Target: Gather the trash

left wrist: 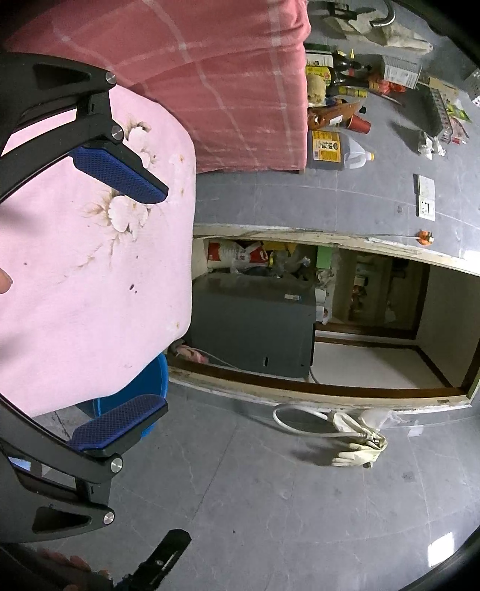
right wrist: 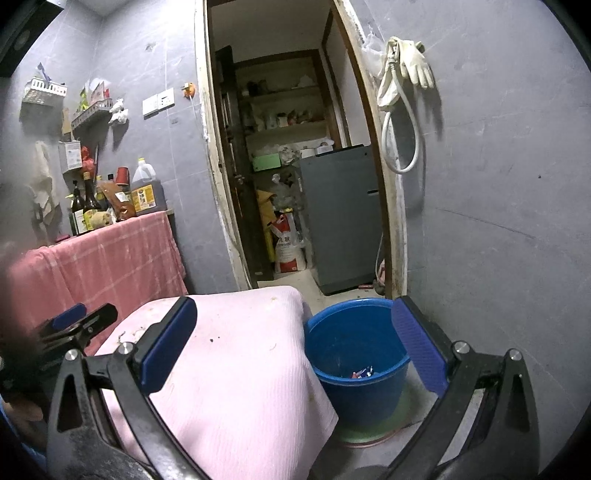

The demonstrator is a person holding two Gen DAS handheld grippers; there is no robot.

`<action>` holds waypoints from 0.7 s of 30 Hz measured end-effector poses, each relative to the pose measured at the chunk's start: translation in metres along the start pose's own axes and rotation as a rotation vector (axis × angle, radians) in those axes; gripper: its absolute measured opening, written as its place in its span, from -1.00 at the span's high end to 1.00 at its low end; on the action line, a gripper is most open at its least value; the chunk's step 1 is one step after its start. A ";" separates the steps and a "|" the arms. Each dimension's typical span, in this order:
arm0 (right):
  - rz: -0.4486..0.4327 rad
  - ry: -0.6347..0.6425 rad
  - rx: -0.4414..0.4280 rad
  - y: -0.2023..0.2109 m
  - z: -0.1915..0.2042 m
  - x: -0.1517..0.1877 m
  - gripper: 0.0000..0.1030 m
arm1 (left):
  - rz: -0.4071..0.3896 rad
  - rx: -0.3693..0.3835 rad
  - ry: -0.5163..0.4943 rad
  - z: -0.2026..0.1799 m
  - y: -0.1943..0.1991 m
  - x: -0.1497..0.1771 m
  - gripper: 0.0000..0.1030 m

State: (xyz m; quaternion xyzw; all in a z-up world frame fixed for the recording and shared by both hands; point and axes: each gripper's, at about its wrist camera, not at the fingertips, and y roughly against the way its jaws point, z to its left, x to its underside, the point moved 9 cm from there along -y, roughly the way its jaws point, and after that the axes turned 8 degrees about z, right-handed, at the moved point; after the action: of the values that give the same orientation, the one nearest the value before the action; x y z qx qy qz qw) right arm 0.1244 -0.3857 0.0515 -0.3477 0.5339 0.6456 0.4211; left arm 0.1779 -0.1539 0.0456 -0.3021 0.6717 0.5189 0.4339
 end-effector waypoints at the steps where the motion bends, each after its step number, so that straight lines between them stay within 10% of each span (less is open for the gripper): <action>1: -0.005 0.004 0.013 0.003 0.000 0.003 -1.00 | -0.002 -0.005 -0.001 0.000 0.003 0.003 -0.97; 21: -0.040 -0.020 0.063 0.017 -0.001 0.065 -1.00 | -0.027 -0.097 0.008 0.018 0.023 0.065 -0.97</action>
State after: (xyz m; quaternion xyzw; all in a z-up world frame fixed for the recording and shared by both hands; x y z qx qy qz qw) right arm 0.0828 -0.3770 -0.0001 -0.3384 0.5427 0.6232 0.4501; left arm 0.1348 -0.1270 -0.0039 -0.3337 0.6436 0.5437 0.4229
